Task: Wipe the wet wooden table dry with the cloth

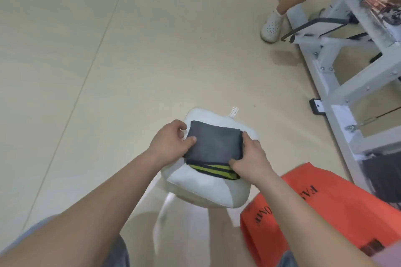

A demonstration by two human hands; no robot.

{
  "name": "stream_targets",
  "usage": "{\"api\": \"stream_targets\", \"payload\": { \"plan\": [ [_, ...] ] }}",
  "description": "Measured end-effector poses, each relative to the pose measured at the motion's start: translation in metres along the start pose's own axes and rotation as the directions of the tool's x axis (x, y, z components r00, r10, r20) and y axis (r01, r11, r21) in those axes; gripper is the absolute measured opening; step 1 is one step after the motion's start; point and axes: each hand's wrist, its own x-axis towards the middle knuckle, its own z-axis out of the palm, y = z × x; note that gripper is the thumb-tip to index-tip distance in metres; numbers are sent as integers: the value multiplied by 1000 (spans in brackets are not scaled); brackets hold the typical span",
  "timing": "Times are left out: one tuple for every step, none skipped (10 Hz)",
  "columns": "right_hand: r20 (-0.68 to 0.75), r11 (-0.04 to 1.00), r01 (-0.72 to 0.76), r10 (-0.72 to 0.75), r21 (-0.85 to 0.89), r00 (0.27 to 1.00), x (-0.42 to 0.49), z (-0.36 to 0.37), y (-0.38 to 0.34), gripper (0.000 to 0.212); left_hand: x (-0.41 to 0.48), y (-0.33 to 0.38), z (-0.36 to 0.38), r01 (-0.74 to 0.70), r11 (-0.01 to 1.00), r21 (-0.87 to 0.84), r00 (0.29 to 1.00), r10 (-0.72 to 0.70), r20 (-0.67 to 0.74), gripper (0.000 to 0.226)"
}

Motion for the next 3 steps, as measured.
{"api": "stream_targets", "payload": {
  "plan": [
    [-16, 982, 21, -25, -188, 1000, 6, 8, -1, 52, 1, -10, 5, -60, 982, 177, 995, 46, 83, 40],
    [-69, 946, 33, -58, -323, 996, -3, 2, -19, 69, -5, 4, 1, -146, 978, 147, 989, 139, 59, 32],
    [-111, 992, 129, -129, -8, 985, -17, -29, -48, 36, -7, 12, -5, -224, 964, 143, 974, 224, 17, 28]
  ]
}}
